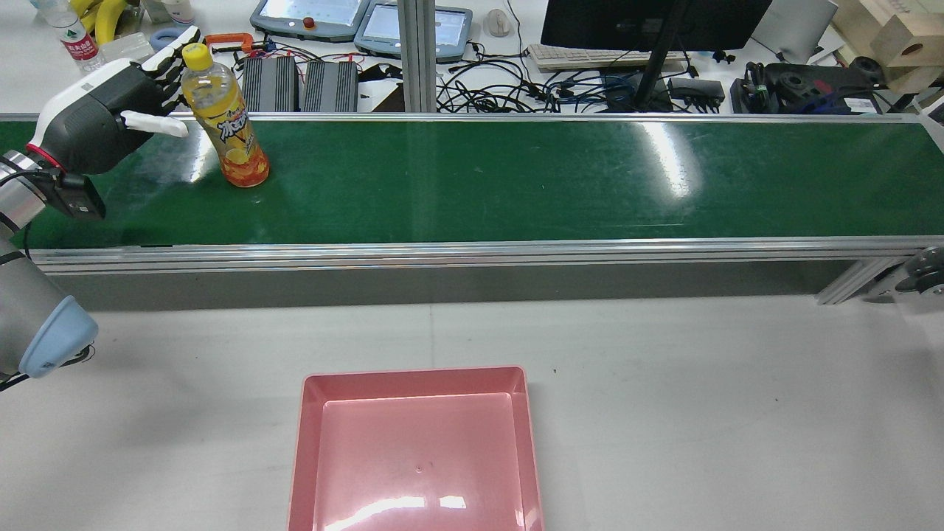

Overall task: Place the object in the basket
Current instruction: 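Close the left hand around the juice bottle on the belt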

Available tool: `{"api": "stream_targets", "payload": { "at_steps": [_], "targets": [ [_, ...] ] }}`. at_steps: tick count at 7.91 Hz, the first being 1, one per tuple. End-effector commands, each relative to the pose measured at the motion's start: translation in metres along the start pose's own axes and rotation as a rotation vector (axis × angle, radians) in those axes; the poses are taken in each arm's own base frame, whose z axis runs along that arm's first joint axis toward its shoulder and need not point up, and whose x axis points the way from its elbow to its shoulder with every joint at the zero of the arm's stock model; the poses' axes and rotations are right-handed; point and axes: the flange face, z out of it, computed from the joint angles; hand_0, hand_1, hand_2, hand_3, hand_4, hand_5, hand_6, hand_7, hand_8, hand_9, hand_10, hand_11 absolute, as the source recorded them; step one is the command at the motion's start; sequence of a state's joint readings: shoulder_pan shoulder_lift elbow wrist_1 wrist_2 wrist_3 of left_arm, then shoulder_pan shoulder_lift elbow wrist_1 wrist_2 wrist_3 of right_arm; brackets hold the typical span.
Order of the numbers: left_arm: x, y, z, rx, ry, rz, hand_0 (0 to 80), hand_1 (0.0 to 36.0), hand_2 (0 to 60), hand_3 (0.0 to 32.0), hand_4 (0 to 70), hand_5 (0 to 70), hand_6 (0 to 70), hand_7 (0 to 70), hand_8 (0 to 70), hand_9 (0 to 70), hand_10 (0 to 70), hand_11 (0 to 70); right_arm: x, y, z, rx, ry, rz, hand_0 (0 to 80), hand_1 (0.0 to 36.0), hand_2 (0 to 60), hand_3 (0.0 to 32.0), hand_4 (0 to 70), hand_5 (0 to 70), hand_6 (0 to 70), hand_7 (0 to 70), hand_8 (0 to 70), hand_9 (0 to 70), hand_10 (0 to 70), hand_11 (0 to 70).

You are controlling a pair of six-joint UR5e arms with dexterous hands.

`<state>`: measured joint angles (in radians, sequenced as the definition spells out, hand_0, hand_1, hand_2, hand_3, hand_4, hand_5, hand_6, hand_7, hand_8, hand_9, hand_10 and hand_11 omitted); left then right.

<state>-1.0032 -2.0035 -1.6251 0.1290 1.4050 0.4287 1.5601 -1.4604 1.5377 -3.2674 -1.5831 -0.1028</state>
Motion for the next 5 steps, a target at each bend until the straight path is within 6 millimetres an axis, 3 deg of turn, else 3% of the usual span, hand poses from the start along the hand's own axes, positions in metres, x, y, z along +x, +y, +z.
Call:
{"api": "stream_targets", "payload": {
  "at_steps": [1,5],
  "targets": [
    [-0.028,0.0128,0.0023,-0.02,-0.037,-0.015,44.4,9.4,0.0,0.0,0.0,1.5,0.0,0.0,0.0,1.8,6.2,10.5,0.0001,-0.0004,-0.0007,0.001,0.0,0.0,0.0,0.0,0.0,0.0,0.0,0.0,0.0,0.0,0.0,0.0,0.0,0.0],
    [-0.0247,0.0148,0.0041,-0.025,-0.016,-0.032,43.4,9.8,4.8,0.0,0.0,5.2,0.0,0.0,2.6,6.1,8.4,13.5,-0.0008,0.0003,-0.0002,-0.001,-0.002,0.0,0.0,0.0,0.0,0.0,0.0,0.0,0.0,0.0,0.0,0.0,0.0,0.0]
  ]
}}
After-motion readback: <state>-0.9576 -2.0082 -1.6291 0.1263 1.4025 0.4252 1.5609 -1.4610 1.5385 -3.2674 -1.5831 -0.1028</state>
